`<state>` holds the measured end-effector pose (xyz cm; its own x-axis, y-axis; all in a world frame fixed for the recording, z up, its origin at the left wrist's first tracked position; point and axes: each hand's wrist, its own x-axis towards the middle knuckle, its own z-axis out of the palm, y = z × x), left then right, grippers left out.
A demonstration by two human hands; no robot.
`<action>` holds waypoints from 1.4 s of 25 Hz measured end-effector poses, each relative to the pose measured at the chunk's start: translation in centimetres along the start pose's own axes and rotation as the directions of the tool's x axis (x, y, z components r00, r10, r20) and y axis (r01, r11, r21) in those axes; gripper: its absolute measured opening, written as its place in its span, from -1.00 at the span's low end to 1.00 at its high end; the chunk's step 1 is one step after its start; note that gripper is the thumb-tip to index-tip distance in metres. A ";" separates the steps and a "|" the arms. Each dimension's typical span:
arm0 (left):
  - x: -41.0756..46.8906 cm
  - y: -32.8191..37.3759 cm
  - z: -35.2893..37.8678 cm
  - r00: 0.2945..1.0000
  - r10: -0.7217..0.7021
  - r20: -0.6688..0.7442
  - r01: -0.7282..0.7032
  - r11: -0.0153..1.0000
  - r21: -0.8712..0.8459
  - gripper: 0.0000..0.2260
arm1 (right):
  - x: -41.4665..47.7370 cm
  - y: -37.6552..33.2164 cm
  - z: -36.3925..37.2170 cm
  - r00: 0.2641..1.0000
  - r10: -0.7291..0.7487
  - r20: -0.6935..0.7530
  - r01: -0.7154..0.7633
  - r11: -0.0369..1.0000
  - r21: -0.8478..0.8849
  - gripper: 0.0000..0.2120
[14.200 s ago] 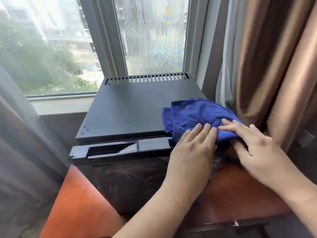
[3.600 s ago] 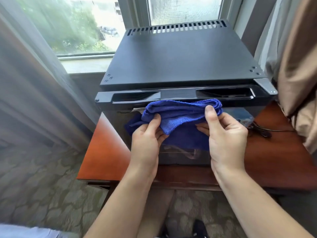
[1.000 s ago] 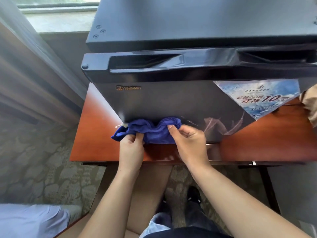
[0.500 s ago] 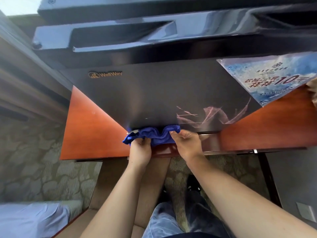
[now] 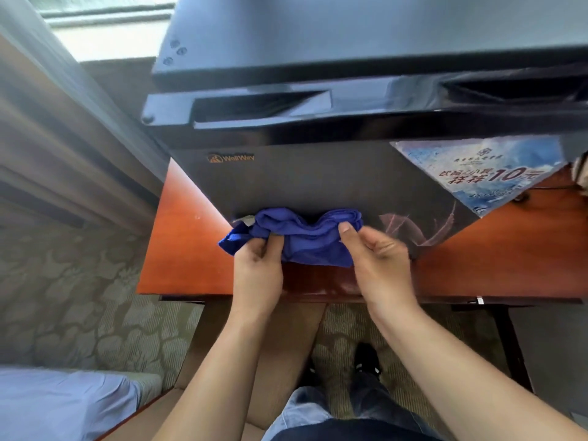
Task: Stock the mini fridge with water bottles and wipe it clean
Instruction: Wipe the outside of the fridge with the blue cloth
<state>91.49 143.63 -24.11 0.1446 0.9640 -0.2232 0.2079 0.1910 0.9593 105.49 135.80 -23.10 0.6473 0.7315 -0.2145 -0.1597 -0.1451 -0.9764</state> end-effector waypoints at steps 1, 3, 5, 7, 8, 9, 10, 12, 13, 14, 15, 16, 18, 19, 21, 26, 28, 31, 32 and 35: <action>-0.5 1.8 -0.1 0.999 0.051 -0.015 -0.051 0.999 0.002 -0.59 | -0.3 -1.8 -0.4 0.998 -0.058 -0.005 0.058 0.998 0.016 -0.58; -1.3 4.5 -0.1 0.987 0.161 -0.024 -0.161 0.987 0.000 -0.55 | -0.8 -4.9 -1.1 0.987 -0.161 -0.010 0.161 0.986 0.036 -0.49; -1.7 5.9 0.1 0.976 0.216 -0.031 -0.217 0.976 -0.028 -0.53 | -1.2 -6.9 -1.8 0.978 -0.206 -0.021 0.207 0.977 0.045 -0.49; -2.0 6.4 0.5 0.975 0.217 -0.052 -0.219 0.975 -0.044 -0.52 | -1.5 -7.6 -2.2 0.973 -0.230 -0.022 0.230 0.972 0.039 -0.50; -2.2 6.3 0.6 0.976 0.210 -0.058 -0.213 0.976 -0.050 -0.53 | -1.6 -7.7 -2.2 0.973 -0.232 -0.013 0.233 0.972 0.035 -0.50; -2.3 6.2 0.9 0.977 0.205 -0.060 -0.208 0.977 -0.043 -0.53 | -1.5 -7.4 -2.1 0.973 -0.231 -0.007 0.231 0.973 0.021 -0.50; -2.3 5.7 1.2 0.979 0.197 -0.058 -0.198 0.980 -0.020 -0.54 | -1.3 -6.8 -2.1 0.974 -0.226 -0.003 0.226 0.974 0.017 -0.50; -2.2 4.5 1.8 0.985 0.172 -0.031 -0.171 0.985 0.033 -0.55 | -0.9 -5.3 -2.2 0.981 -0.192 -0.001 0.192 0.981 -0.002 -0.50; -2.1 3.6 2.2 0.988 0.156 -0.011 -0.155 0.986 0.063 -0.55 | -0.6 -4.5 -2.4 0.987 -0.158 -0.008 0.158 0.987 -0.008 -0.51; -1.9 2.8 2.8 0.991 0.130 0.012 -0.131 0.988 0.087 -0.55 | -0.3 -3.7 -2.6 0.992 -0.129 -0.015 0.129 0.992 -0.008 -0.53; -1.7 1.8 3.2 0.994 0.101 0.035 -0.104 0.989 0.104 -0.55 | 0.1 -2.6 -2.8 0.995 -0.095 -0.027 0.094 0.995 -0.015 -0.55; -1.5 0.8 3.6 0.996 0.069 0.056 -0.075 0.991 0.114 -0.55 | 0.4 -1.4 -2.9 0.998 -0.050 -0.042 0.050 0.999 -0.011 -0.56; -1.2 -0.9 4.4 0.995 0.004 0.104 -0.016 0.994 0.111 -0.55 | 1.0 1.0 -3.1 0.997 0.046 -0.063 -0.045 0.999 0.025 -0.57; -1.1 -1.7 4.8 0.991 -0.021 0.133 0.005 0.993 0.116 -0.55 | 1.3 2.3 -3.2 0.993 0.087 -0.077 -0.084 0.996 0.042 -0.55; -0.6 -3.2 5.6 0.981 -0.069 0.181 0.040 0.987 0.158 -0.55 | 1.9 4.7 -3.3 0.977 0.192 -0.091 -0.186 0.980 0.069 -0.53; 1.1 -7.4 7.1 0.951 -0.234 0.203 0.152 0.923 0.354 -0.53 | 3.6 7.8 -3.8 0.867 0.483 -0.124 -0.460 0.870 0.175 -0.93; 1.5 -8.5 7.5 0.925 -0.317 0.209 0.221 0.897 0.383 -0.58 | 4.2 7.7 -3.7 0.815 0.574 -0.083 -0.542 0.804 0.245 -0.95; 1.4 -8.9 7.5 0.916 -0.330 0.231 0.235 0.904 0.357 -0.63 | 4.6 7.6 -3.6 0.806 0.589 -0.060 -0.551 0.783 0.288 -0.81; 1.1 -8.5 7.5 0.924 -0.308 0.229 0.217 0.911 0.350 -0.62 | 4.5 7.5 -3.6 0.815 0.575 -0.074 -0.535 0.794 0.288 -0.82; 0.2 -6.3 7.5 0.953 -0.198 0.228 0.114 0.935 0.335 -0.58 | 3.7 6.2 -4.4 0.843 0.525 -0.116 -0.466 0.821 0.329 -0.91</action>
<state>97.43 141.24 -31.53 0.3170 0.8391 -0.4421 0.5351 0.2266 0.8138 110.14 134.67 -30.07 0.5480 0.4634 -0.6964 -0.6782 -0.2411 -0.6941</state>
